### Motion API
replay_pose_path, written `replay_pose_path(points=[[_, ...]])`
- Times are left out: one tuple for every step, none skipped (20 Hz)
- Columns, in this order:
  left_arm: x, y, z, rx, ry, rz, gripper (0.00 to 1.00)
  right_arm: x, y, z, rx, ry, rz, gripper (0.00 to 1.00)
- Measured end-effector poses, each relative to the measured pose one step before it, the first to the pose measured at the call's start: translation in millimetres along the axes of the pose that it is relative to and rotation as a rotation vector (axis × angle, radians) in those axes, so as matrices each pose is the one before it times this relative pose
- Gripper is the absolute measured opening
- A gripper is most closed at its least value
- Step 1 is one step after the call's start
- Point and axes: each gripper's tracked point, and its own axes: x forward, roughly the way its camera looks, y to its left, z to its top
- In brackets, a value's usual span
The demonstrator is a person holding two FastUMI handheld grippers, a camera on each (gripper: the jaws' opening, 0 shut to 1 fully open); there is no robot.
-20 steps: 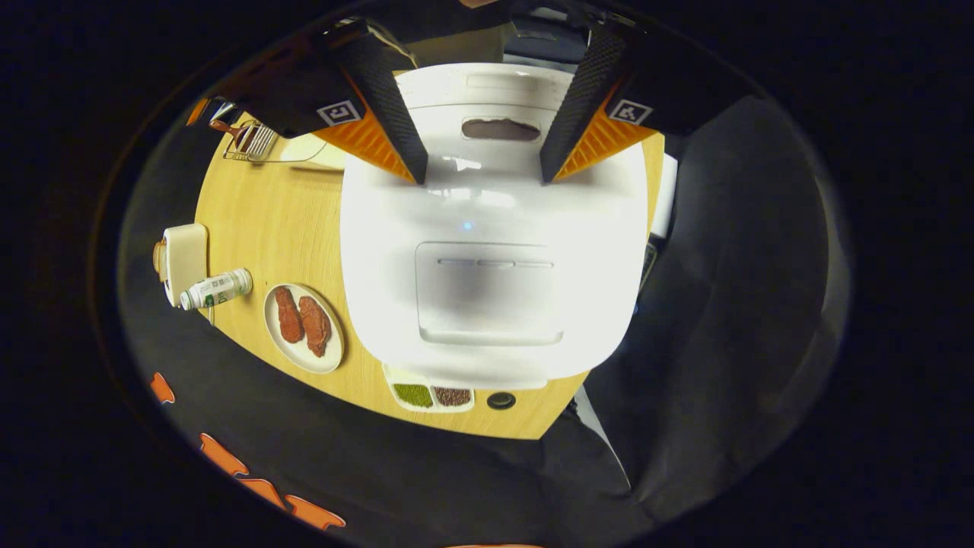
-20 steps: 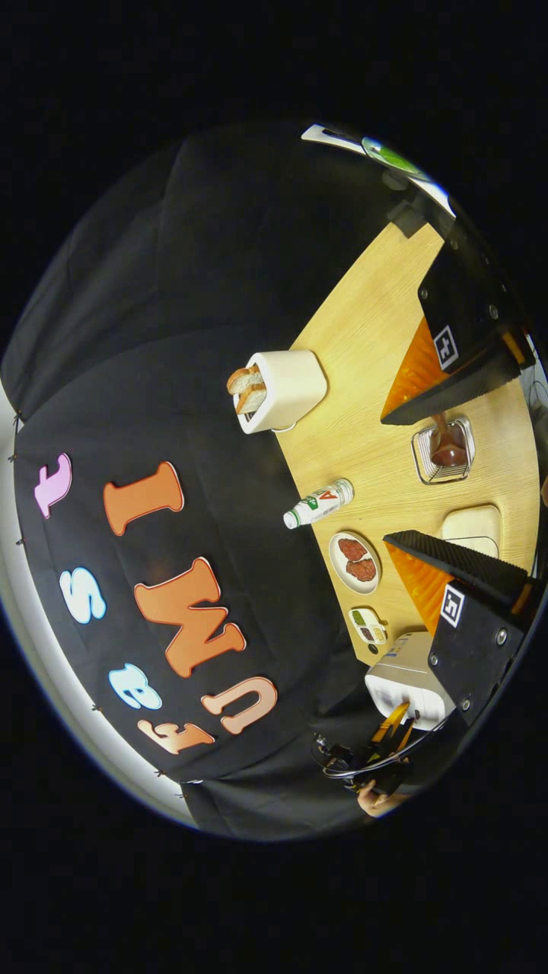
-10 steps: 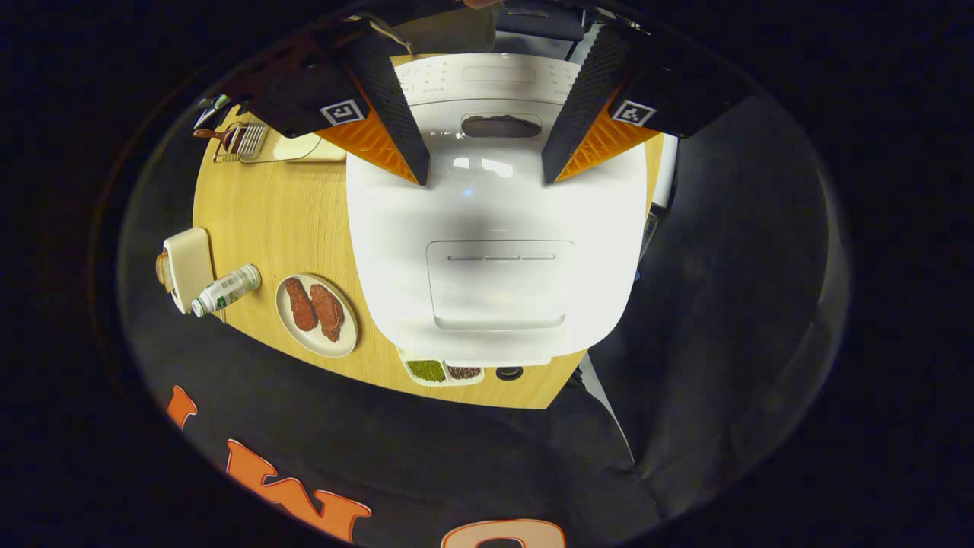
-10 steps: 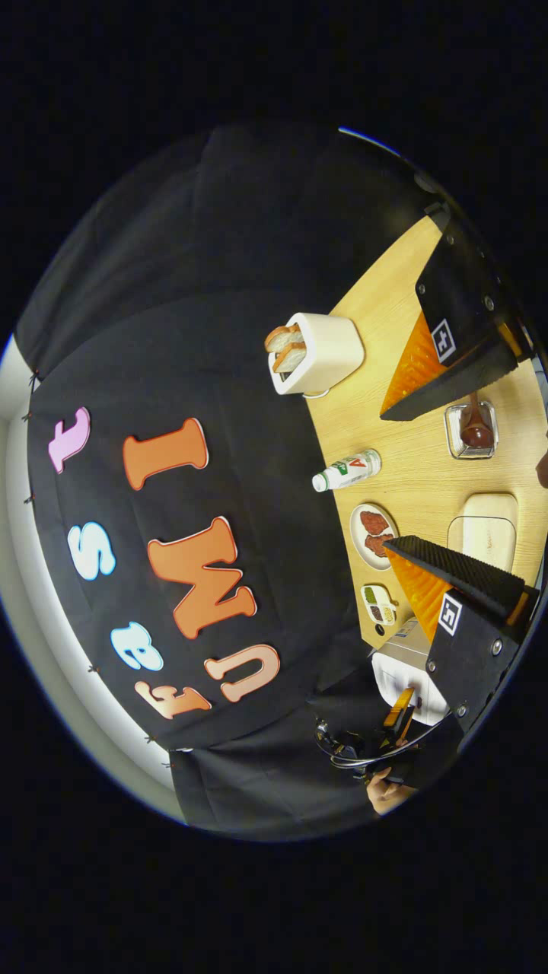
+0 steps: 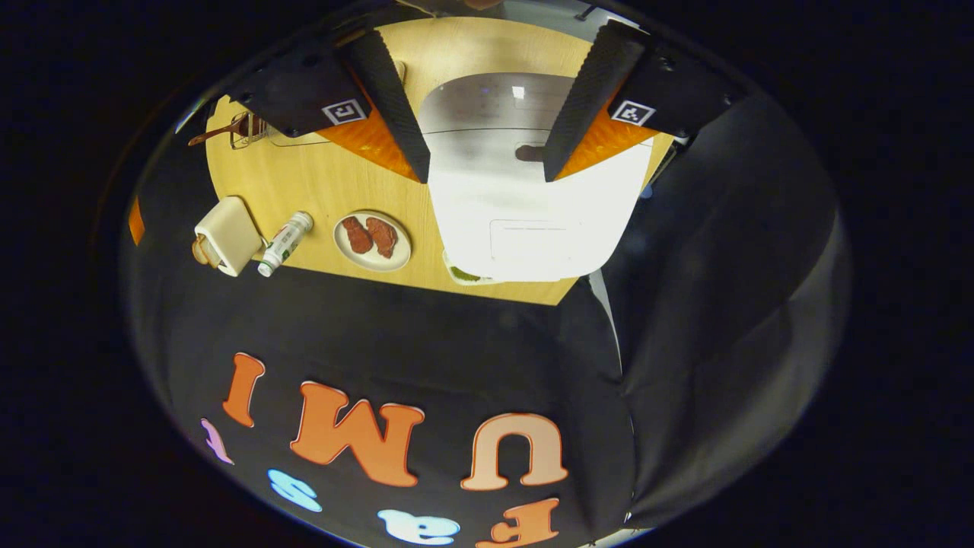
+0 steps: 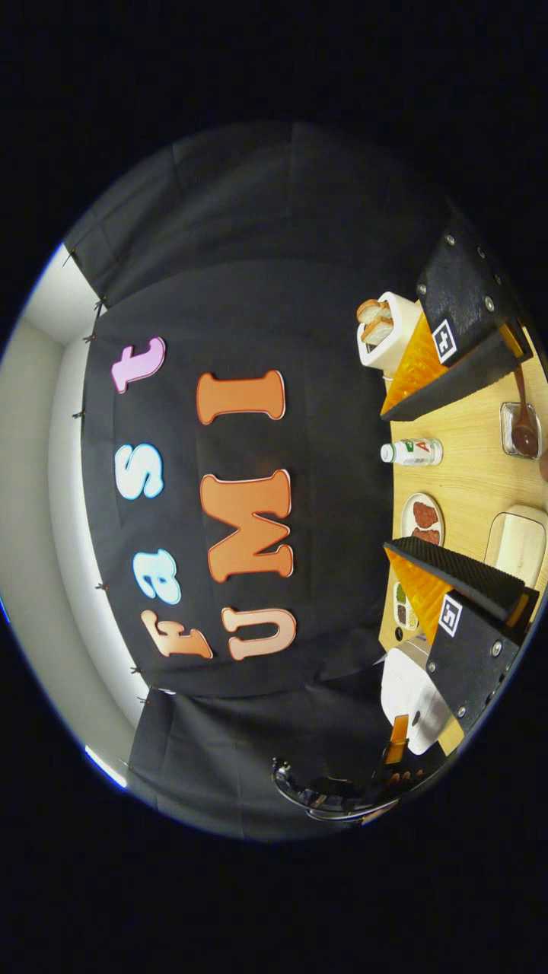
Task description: Close the left gripper, press the button to open the rice cooker; take a wooden spoon from the chopstick holder with the right hand, scoop a spoonful of rice and pour it into the rice cooker, then put the wooden spoon back into the chopstick holder.
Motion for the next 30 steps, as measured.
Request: replay_pose_path(points=[[-4.04,-2.49,8.18,0.0139,-0.05549,0.00896,1.0,-0.26,6.39,-2.17,-0.00718,-0.00024,0.01346,0.94],[-4.91,-2.49,7.89,0.01195,-0.05414,-0.00139,1.0,0.33,6.9,-1.59,-0.00238,0.00124,0.01447,0.94],[-5.85,-3.96,9.91,0.01257,-0.05233,0.00326,1.0,0.82,6.86,-1.98,0.00036,0.00494,0.01267,0.95],[-5.86,-3.93,7.11,0.0104,-0.03543,-0.00197,1.0,0.71,5.54,-3.88,0.00149,0.00743,0.00916,0.95],[-5.74,-7.29,4.26,0.00304,-0.03232,-0.00766,1.0,0.01,5.01,-2.05,0.00087,0.00455,0.00916,0.94],[-4.13,-6.04,6.24,-0.00577,-0.03937,-0.00816,1.0,0.07,3.23,-1.17,-0.00346,0.00136,0.00533,0.94],[-4.9,-7.95,7.03,0.00545,-0.03406,-0.01076,1.0,-0.25,2.42,-0.63,-0.00291,0.00042,0.00265,0.94],[-6.54,0.47,3.26,0.02361,-0.03143,0.01146,1.0,-0.31,2.94,-2.18,-0.00331,0.00576,0.0033,0.94],[-4.09,-2.93,5.91,0.03642,-0.03595,0.00119,1.0,-0.06,2.86,-1.97,0.00185,0.00423,0.00338,0.94],[-3.74,-4.14,5.8,0.02334,-0.04439,0.00212,1.0,0.11,2.59,-0.41,0.00615,-0.00034,0.00455,0.95],[-1.33,-9.03,8.31,0.0156,-0.04649,-0.02799,1.0,-0.84,3.39,1.39,0.00978,-0.00849,0.00341,0.95],[-3.8,-5.72,0.83,0.01615,-0.02658,-0.00186,1.0,0.26,2.33,1.35,0.00912,-0.0103,0.00164,0.94],[-2.27,-2.2,-1.87,0.01457,-0.00788,0.00575,1.0,1.25,1.55,1.62,0.00515,-0.01185,0.00076,0.94],[-1.61,-2.06,-2.23,0.0072,-0.0056,-0.00385,1.0,0.62,0.35,1.36,-0.00169,-0.00963,-0.00231,0.94],[-1.9,-2.65,5.02,0.00214,-0.01651,0.00137,1.0,-0.82,0.35,0.13,-0.00459,-0.00564,-0.00226,0.94],[-1.72,-1.6,5.59,0.00163,-0.02116,0.00166,1.0,-0.96,1.39,-0.48,-0.00411,-0.00107,0.00071,0.94],[-3.42,-0.29,4.24,0.00322,-0.01912,0.00582,1.0,-0.61,0.85,-1.13,0.00239,0.0017,-0.00049,0.94],[-0.92,1.16,0.69,-0.00285,-0.01158,0.01155,1.0,-1.79,1.91,-1.67,0.00872,0.00301,0.00072,0.94],[-0.54,-1.94,-0.71,0.00636,0.00342,0.00294,1.0,-0.7,0.84,1.12,0.01059,-0.00105,-0.0041,0.94],[-0.36,-1.62,1.48,0.00805,-0.01431,0.0003,1.0,-0.07,0.02,2.38,0.00574,-0.00761,-0.00485,0.94],[-0.1,-2.72,6.01,-0.00114,-0.02198,-0.0047,1.0,0.27,0.01,3.84,0.00723,-0.00986,-0.00622,0.94],[-0.33,-1.31,3.67,-0.0081,-0.01441,-0.00434,1.0,-0.58,1.09,4.13,0.00366,-0.01239,-0.00528,0.94],[-0.02,-1.78,1.26,-0.01257,-0.01007,-0.00553,1.0,-1.59,-0.21,4.12,0.00036,-0.01049,-0.00927,0.94],[0.46,-1.91,0.81,-0.01358,-0.00499,-0.00724,1.0,0.23,0.55,4.96,-0.00131,-0.01329,-0.00268,0.94],[0.74,0.22,1.05,-0.00854,-0.00455,-0.00389,1.0,-0.64,0.13,5.23,-0.00562,-0.01357,-0.00501,0.94],[0.66,2.78,0.14,-0.00512,-0.00212,-0.00113,1.0,-0.34,0.32,5.49,-0.00657,-0.01566,-0.00114,0.94],[0.0,-0.26,0.59,-0.00777,-0.007,-0.00357,1.0,-0.51,2.24,4.48,-0.00725,-0.01096,-0.00296,0.94],[0.43,0.08,0.68,-0.0069,-0.00531,-0.00043,1.0,-0.93,1.18,2.33,-0.00912,-0.00841,-0.00382,0.94],[0.95,-0.85,-0.96,-0.00399,0.00047,-0.00552,1.0,-3.63,3.95,2.13,-0.0095,-0.00714,-0.00037,0.94],[-0.2,-1.5,-0.76,-0.0024,-0.00137,-0.00344,1.0,-4.11,4.07,2.82,-0.00848,-0.01137,-0.00164,0.94]])
